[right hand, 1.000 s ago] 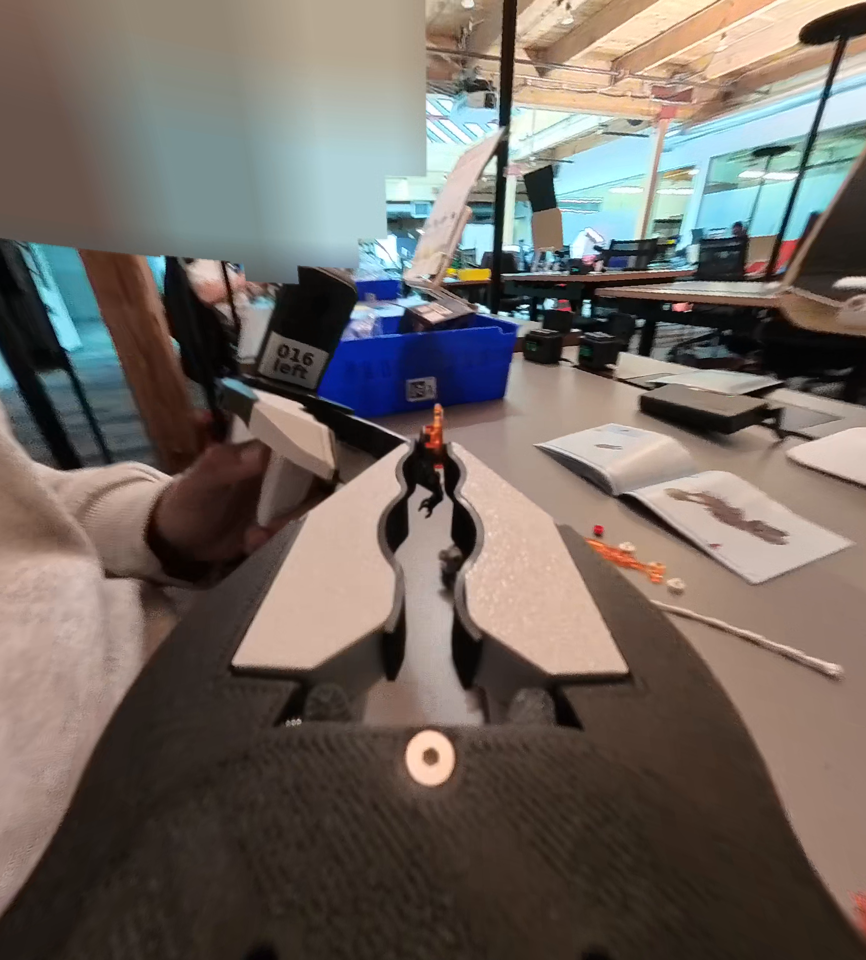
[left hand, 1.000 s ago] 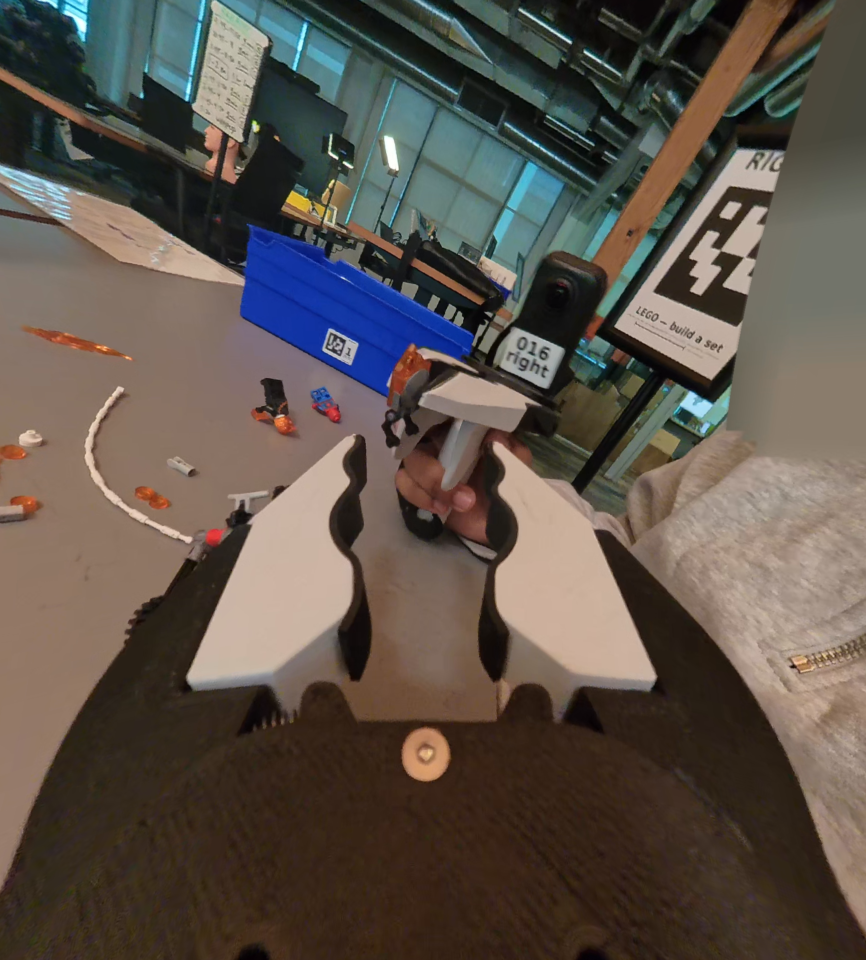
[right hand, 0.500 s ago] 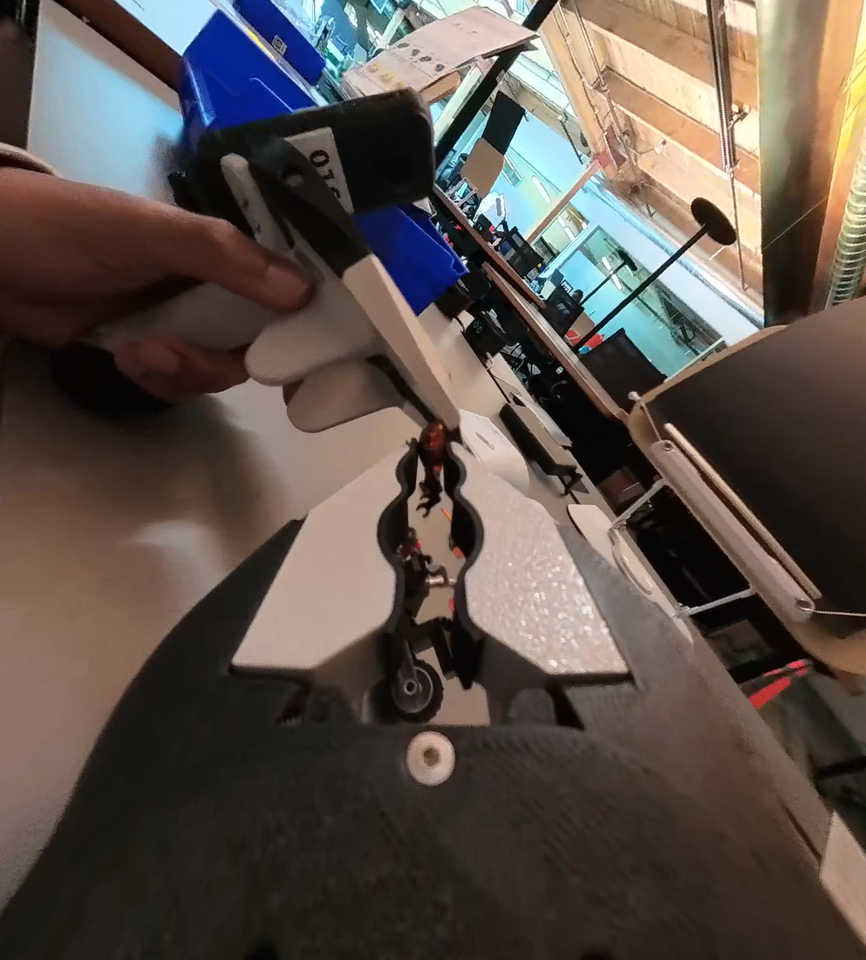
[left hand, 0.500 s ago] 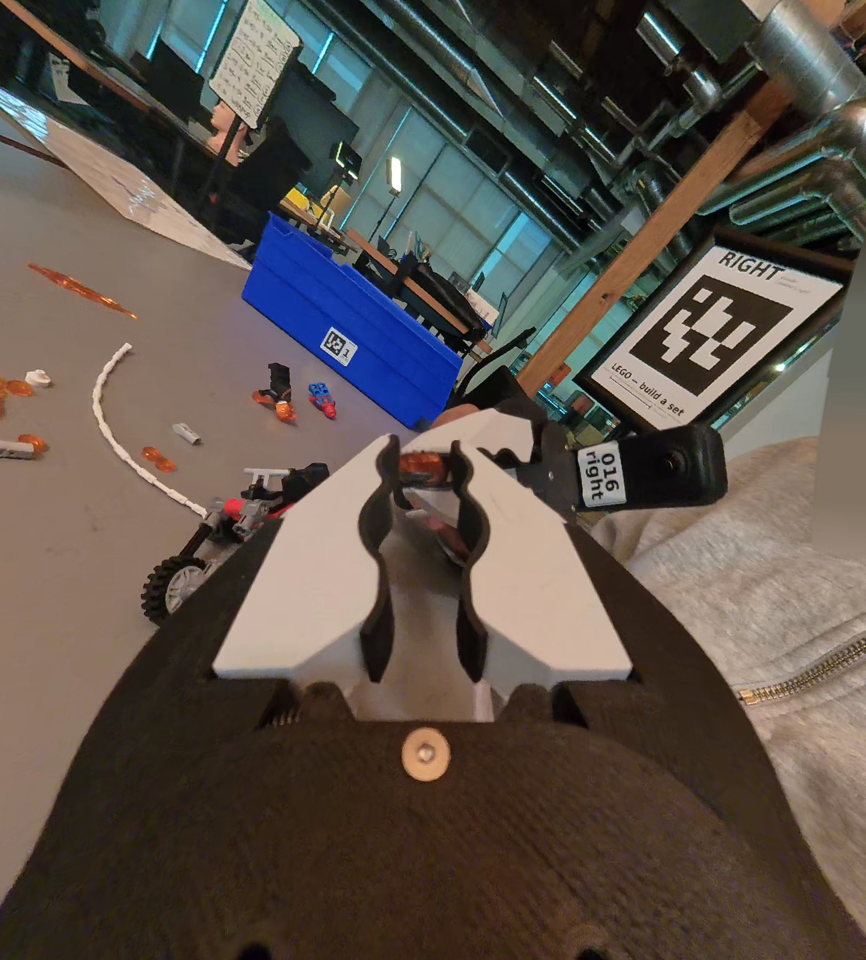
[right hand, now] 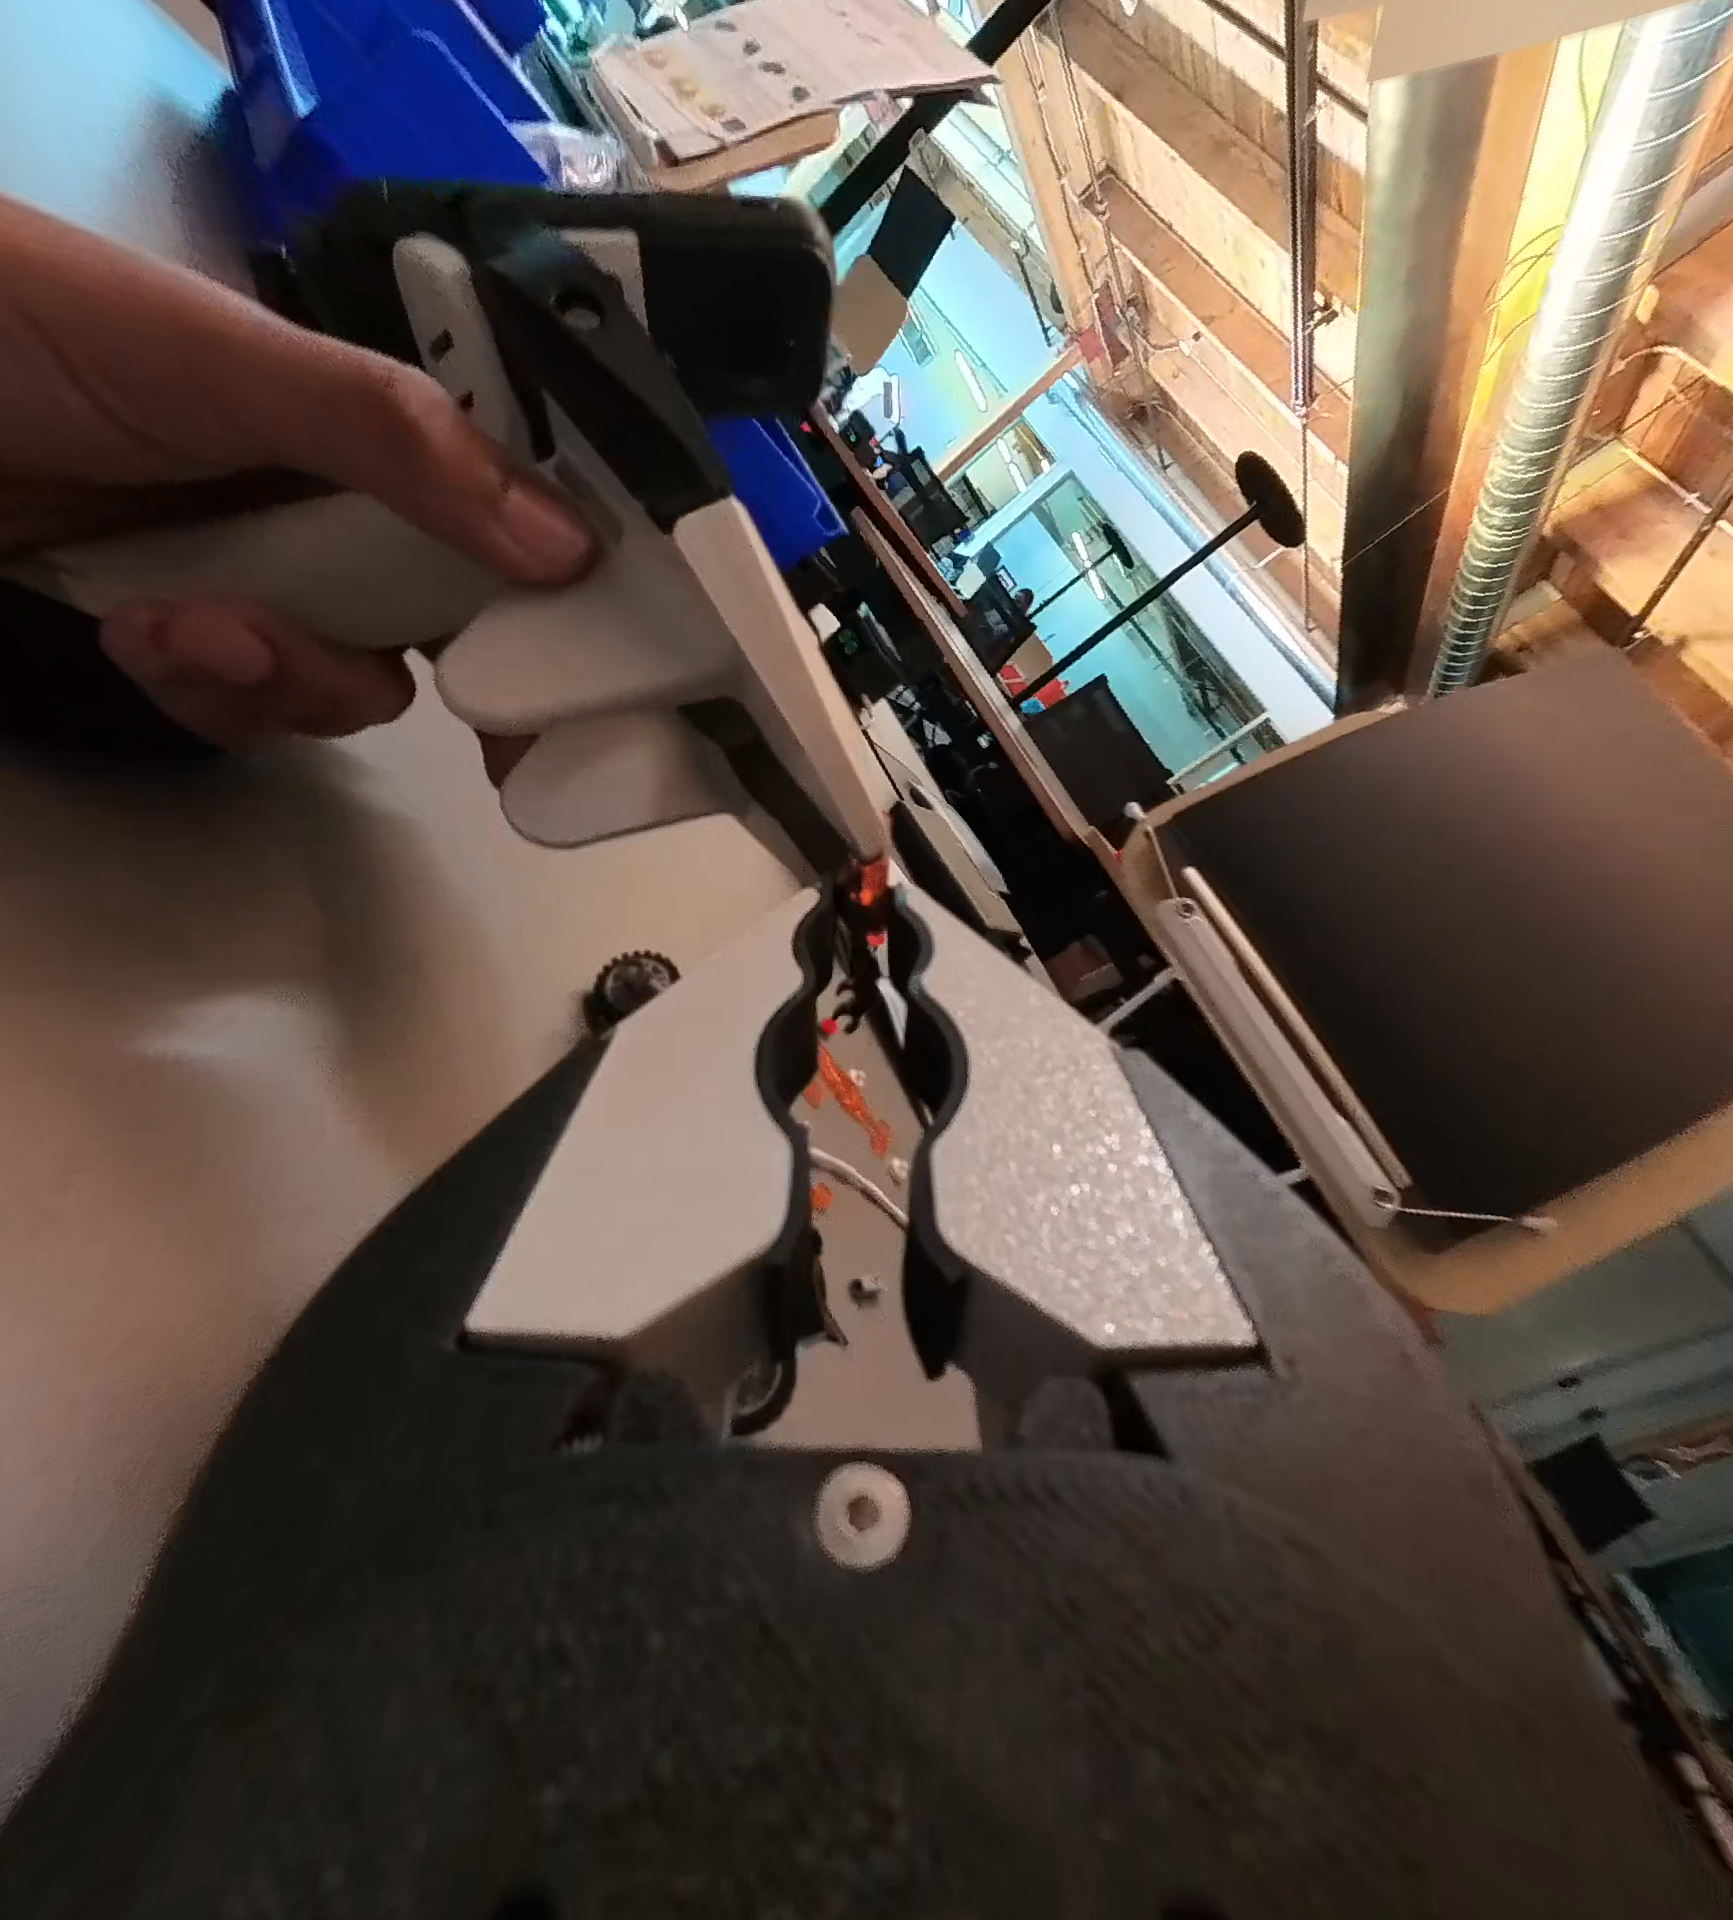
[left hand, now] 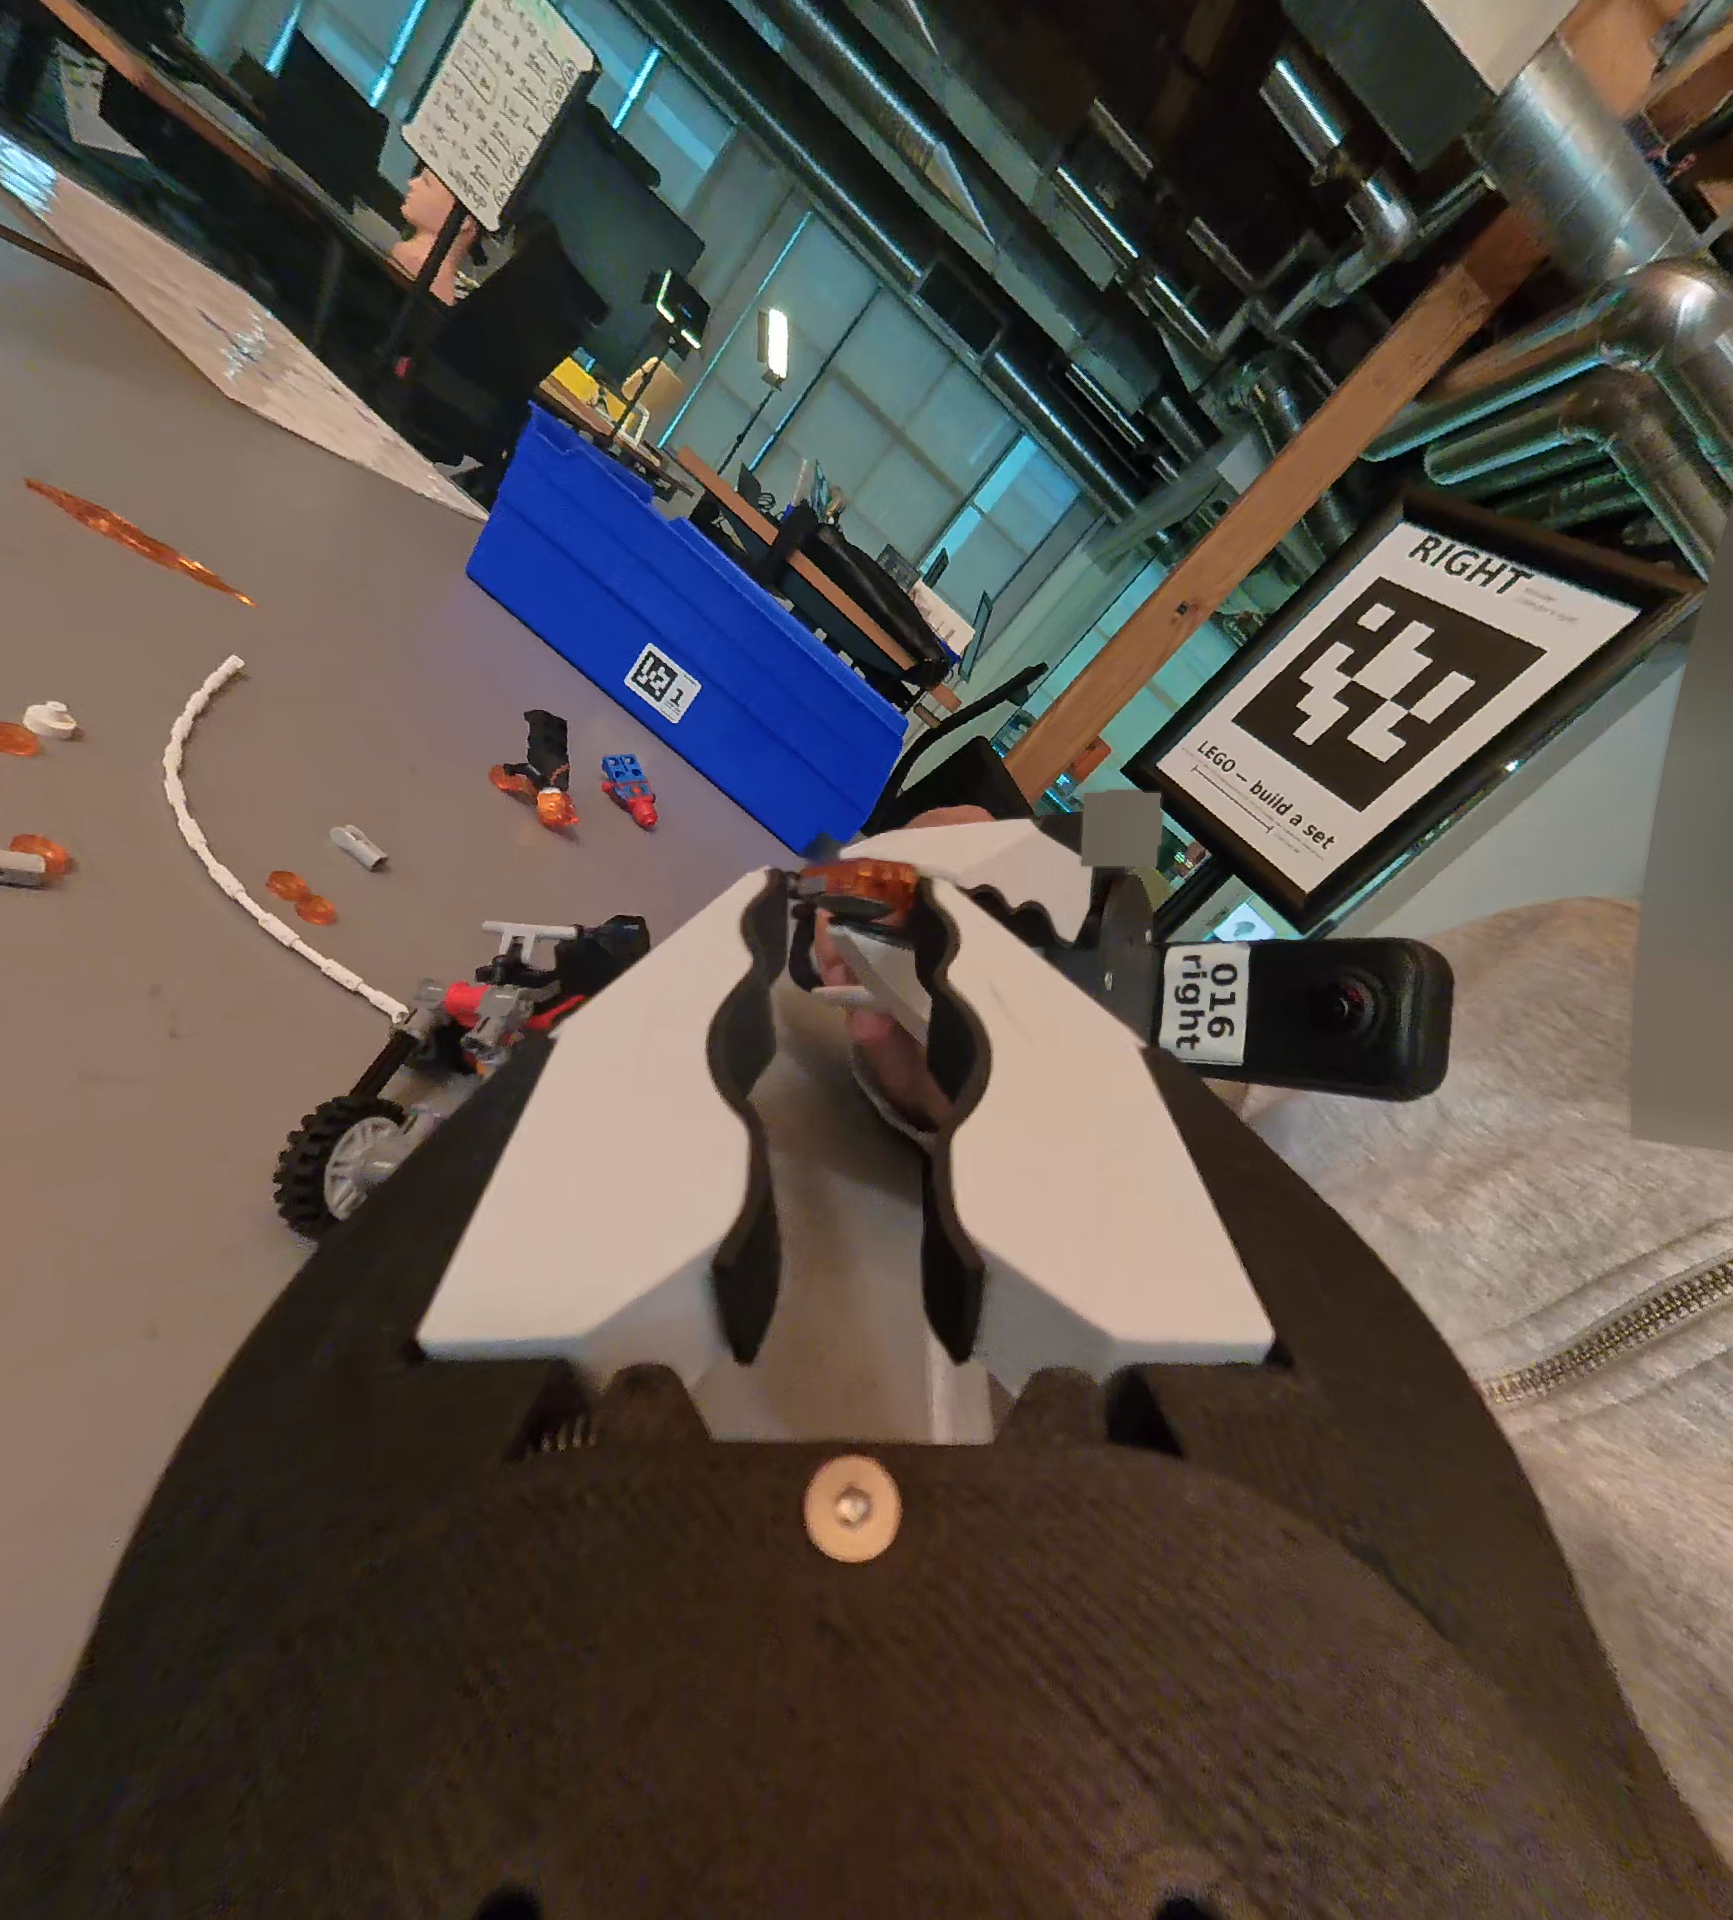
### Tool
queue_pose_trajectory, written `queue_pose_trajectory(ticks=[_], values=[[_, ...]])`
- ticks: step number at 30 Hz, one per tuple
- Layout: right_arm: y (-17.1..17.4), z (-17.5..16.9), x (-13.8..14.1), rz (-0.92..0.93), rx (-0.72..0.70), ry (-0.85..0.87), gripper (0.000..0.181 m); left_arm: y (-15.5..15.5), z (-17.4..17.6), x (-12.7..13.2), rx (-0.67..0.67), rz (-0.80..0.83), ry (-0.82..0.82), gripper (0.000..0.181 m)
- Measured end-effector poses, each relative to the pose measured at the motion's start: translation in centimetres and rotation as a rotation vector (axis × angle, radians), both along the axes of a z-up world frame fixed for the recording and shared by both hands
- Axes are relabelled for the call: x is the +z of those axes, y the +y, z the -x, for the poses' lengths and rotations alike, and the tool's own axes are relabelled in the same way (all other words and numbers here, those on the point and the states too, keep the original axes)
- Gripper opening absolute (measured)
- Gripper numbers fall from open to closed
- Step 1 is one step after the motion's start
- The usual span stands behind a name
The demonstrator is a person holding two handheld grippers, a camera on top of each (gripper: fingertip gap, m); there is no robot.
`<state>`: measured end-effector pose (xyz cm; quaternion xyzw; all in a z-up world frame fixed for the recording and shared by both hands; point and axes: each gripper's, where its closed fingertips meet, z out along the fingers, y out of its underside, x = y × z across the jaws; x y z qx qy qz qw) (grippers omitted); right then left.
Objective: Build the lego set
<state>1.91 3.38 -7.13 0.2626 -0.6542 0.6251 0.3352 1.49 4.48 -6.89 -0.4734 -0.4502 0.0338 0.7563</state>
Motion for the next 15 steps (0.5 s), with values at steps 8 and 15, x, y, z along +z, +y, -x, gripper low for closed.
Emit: queue_pose_trajectory(ticks=[8, 15], values=[[0.00, 0.03, -0.06, 0.007, -0.010, 0.023, 0.007, 0.32, -0.23, 0.14, -0.020, 0.008, 0.012, 0.024], [0.01, -0.40, -0.04, 0.012, 0.010, 0.027, 0.006, 0.35, -0.23, -0.06, -0.006, 0.043, 0.007, 0.018]])
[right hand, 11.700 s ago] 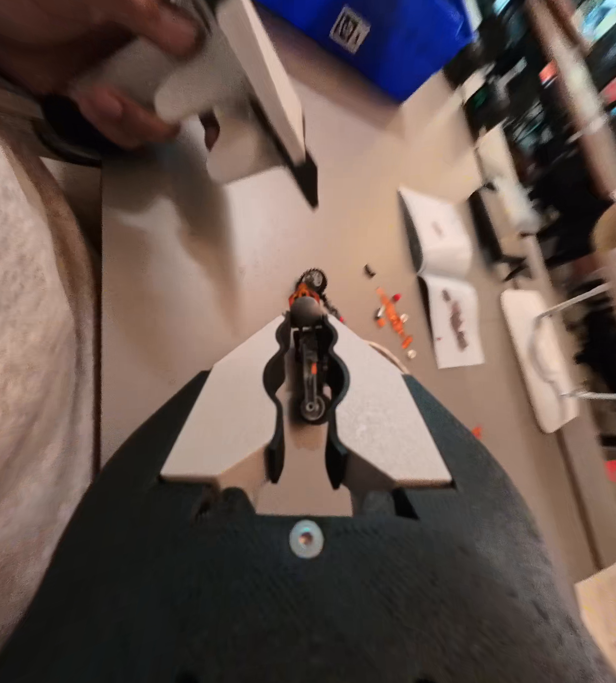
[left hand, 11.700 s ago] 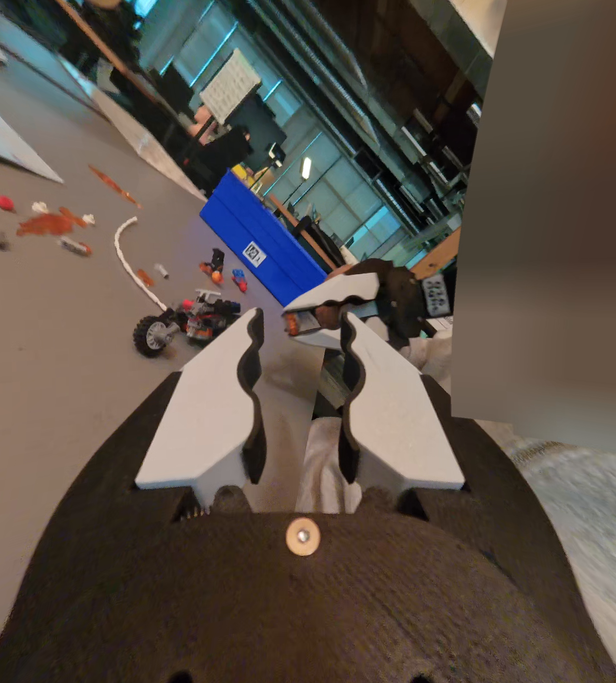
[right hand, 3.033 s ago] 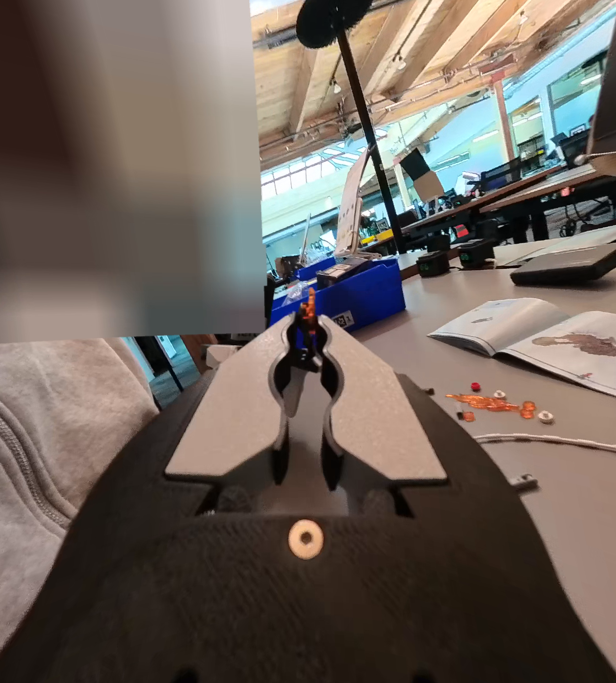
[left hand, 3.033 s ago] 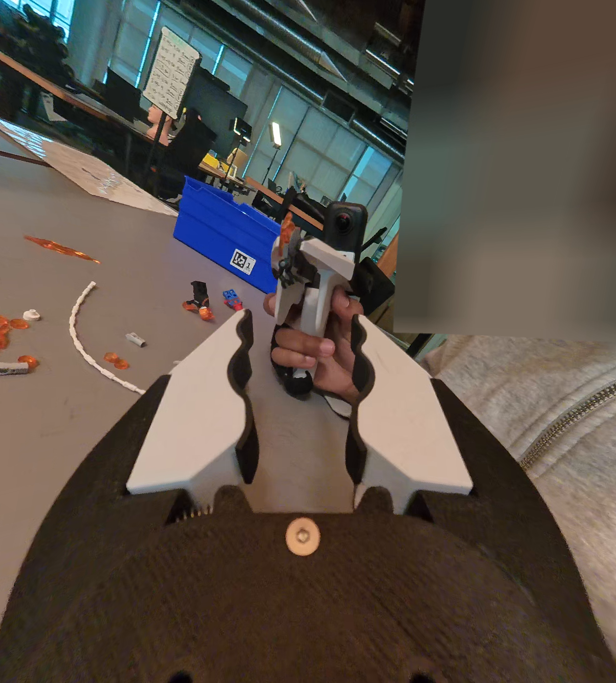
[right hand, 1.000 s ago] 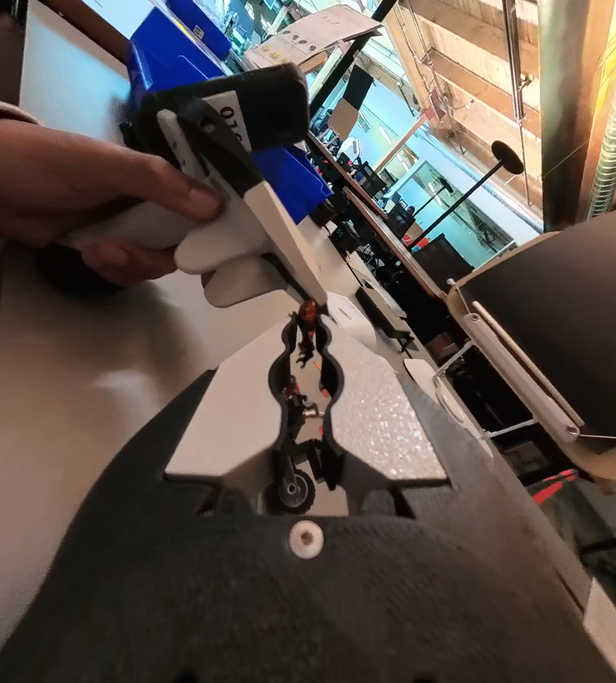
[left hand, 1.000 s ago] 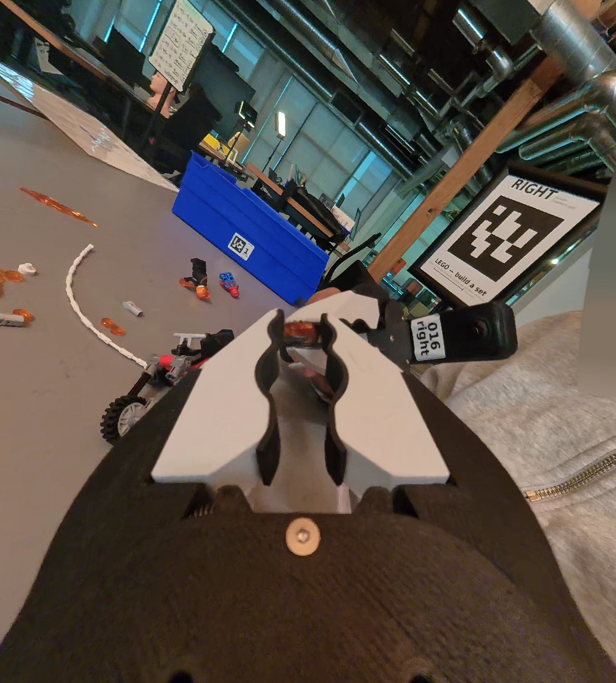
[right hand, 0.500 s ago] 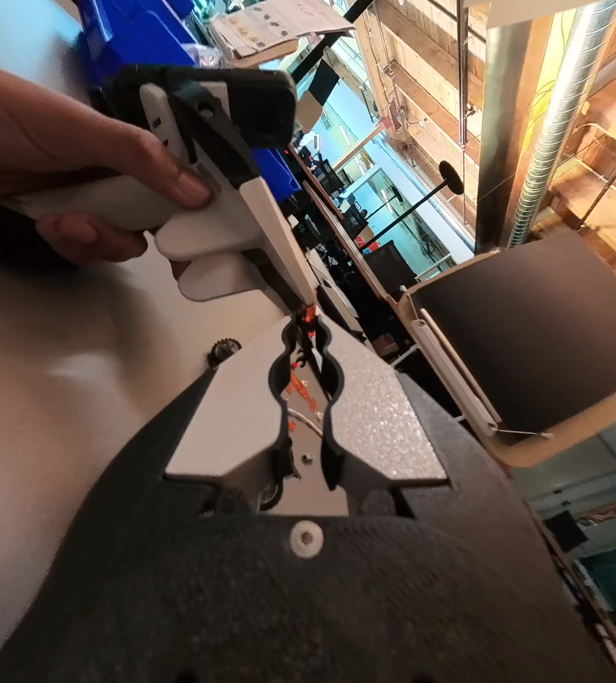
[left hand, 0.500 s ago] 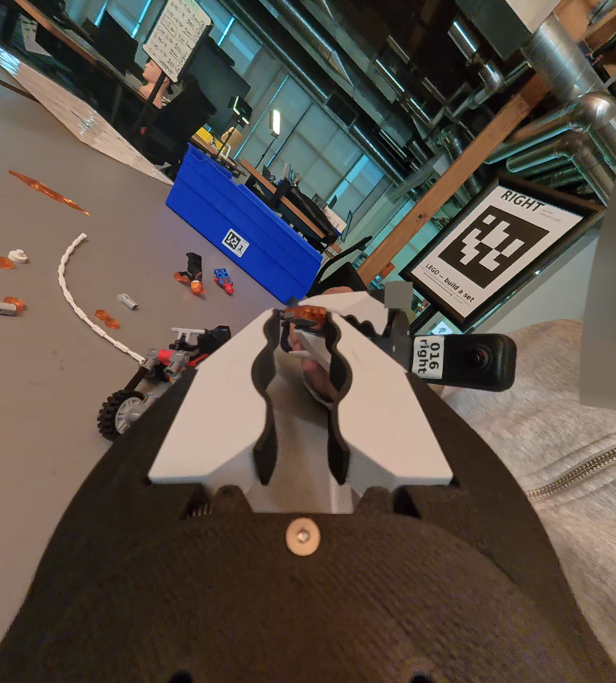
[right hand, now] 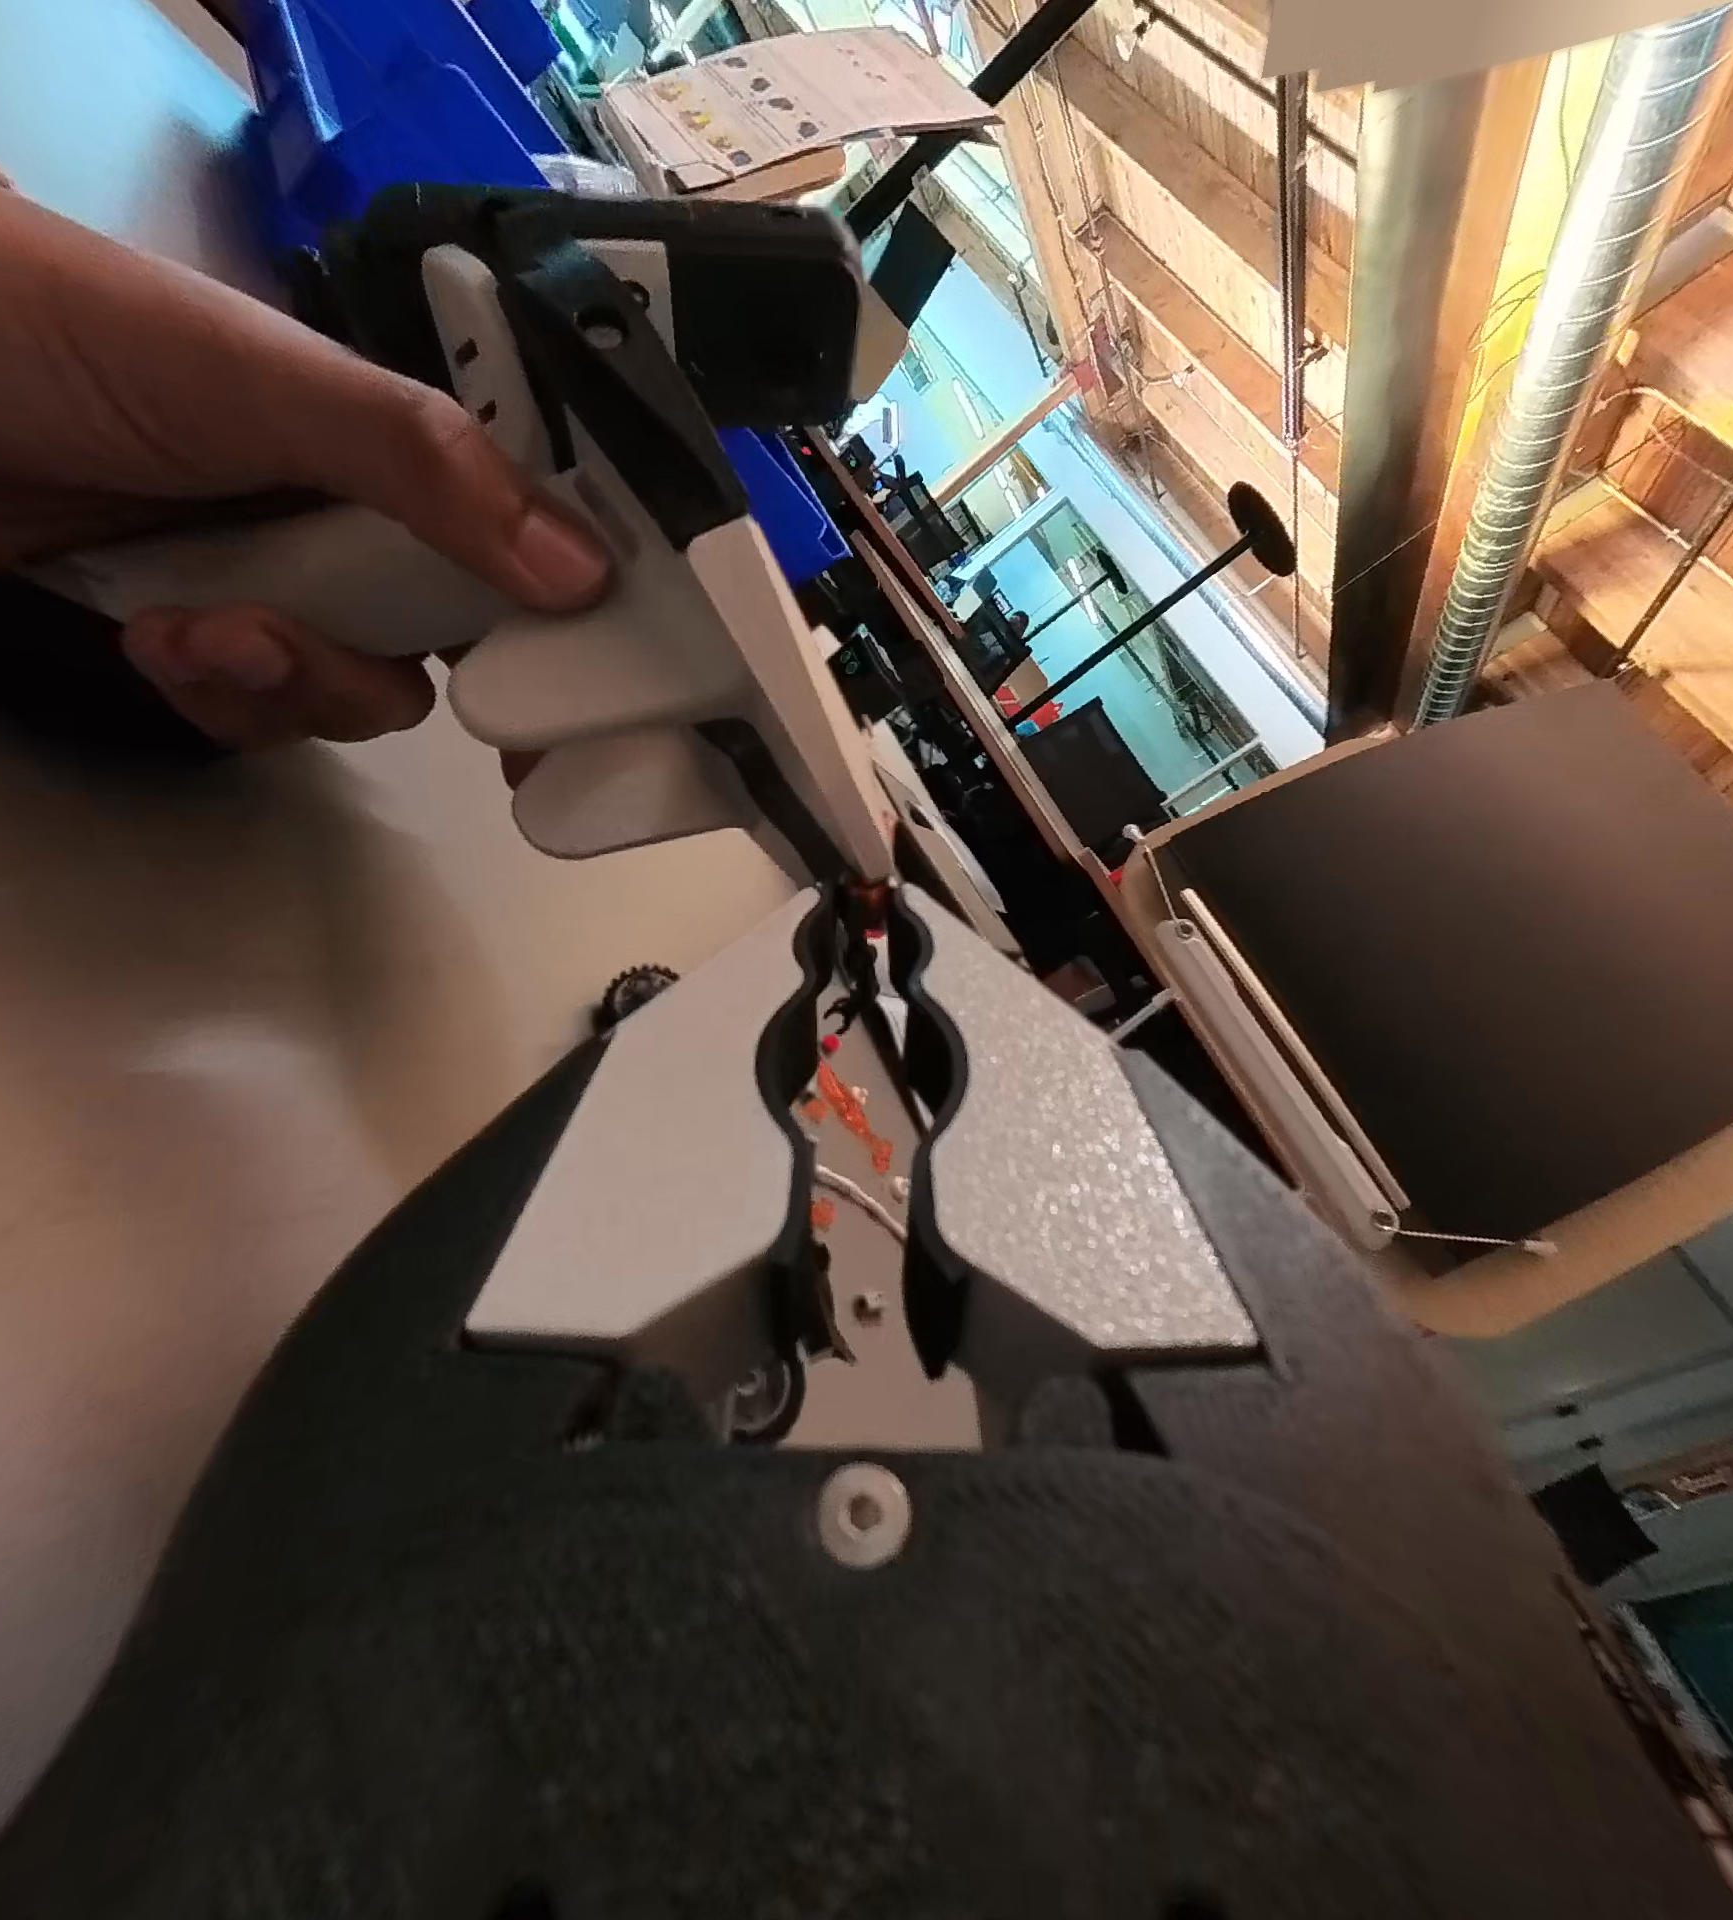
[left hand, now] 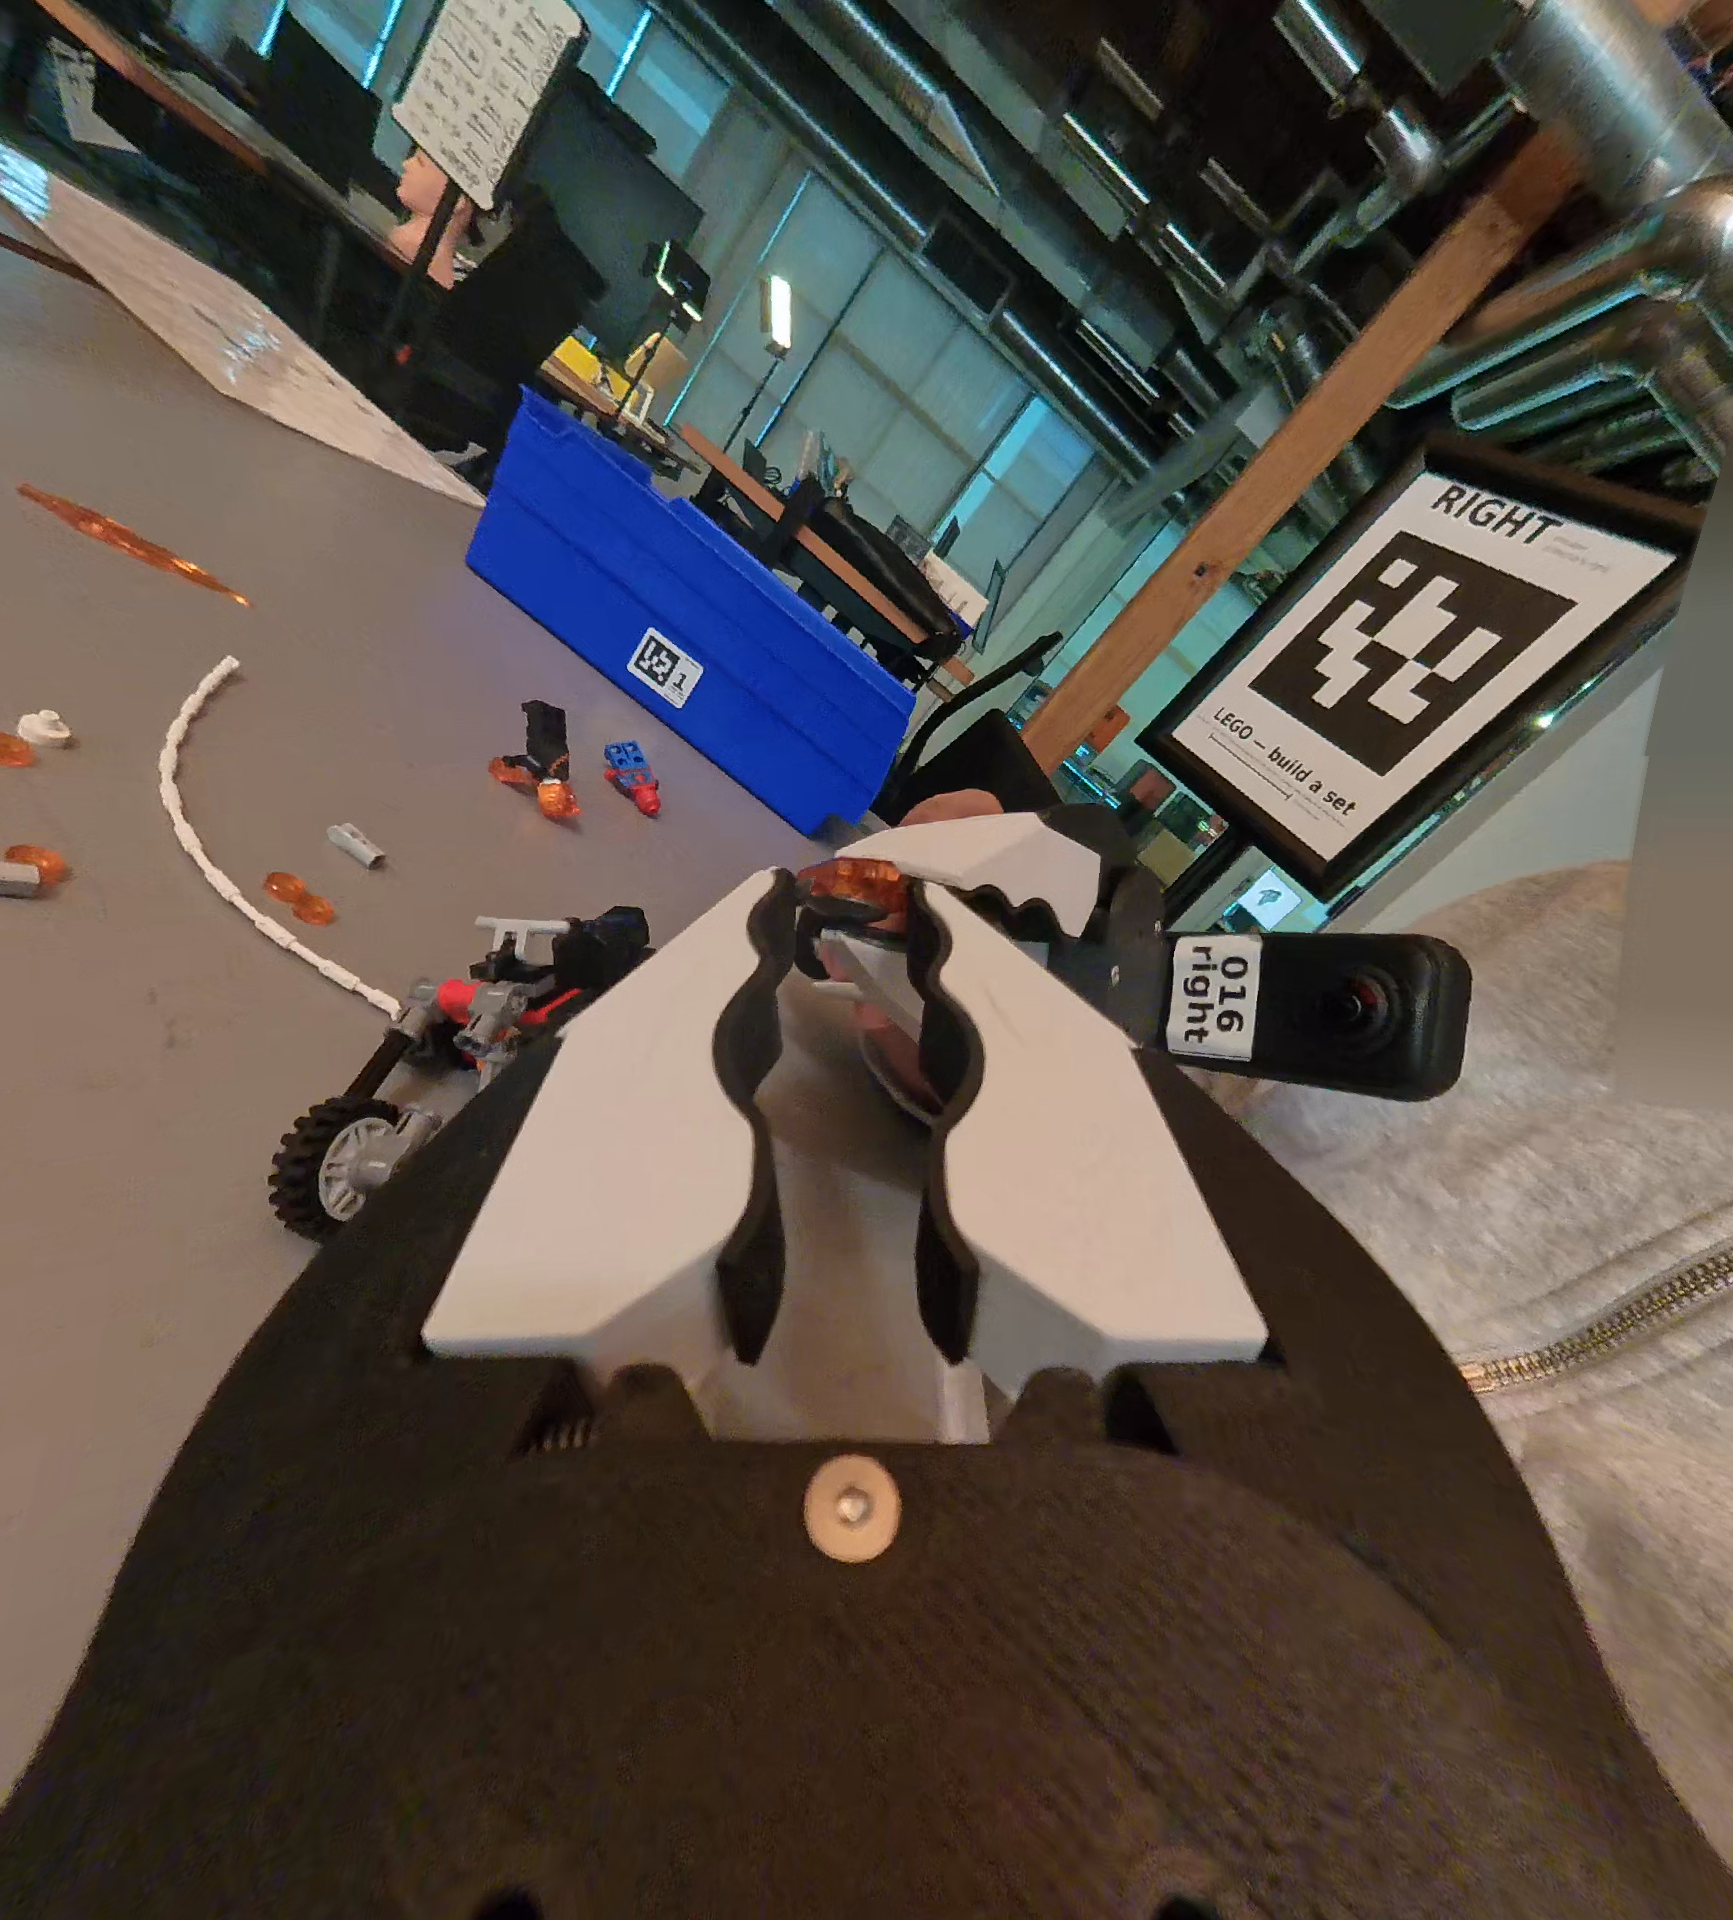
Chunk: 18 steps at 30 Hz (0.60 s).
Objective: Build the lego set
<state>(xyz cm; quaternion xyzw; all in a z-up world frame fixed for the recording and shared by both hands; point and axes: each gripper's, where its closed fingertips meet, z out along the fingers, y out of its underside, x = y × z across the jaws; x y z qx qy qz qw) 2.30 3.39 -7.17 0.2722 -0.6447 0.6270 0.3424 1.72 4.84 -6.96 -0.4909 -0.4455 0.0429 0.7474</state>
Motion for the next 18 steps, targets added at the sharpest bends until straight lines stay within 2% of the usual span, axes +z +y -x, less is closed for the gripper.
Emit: queue_pose_trajectory(ticks=[2, 5, 12, 16, 18], values=[[0.1, -0.3, 0.1, 0.005, 0.031, -0.038, 0.010, -0.1, -0.1, 0.2, -0.001, -0.011, 0.014, 0.017], [0.3, -0.8, 0.8, 0.036, 0.105, -0.150, 0.027, -1.1, -0.4, 0.9, 0.028, -0.053, 0.053, 0.017], [1.8, 1.5, 3.4, 0.163, 0.247, -0.629, 0.039, -1.8, -1.0, 2.2, -0.013, -0.176, 0.104, 0.016], [1.4, 0.8, 2.7, 0.053, 0.388, -0.916, 0.048, -1.3, -1.2, 2.4, -0.054, -0.181, 0.118, 0.016], [1.3, 0.5, 2.4, 0.008, 0.415, -0.973, 0.043, -1.0, -1.3, 2.4, -0.072, -0.178, 0.119, 0.016]])
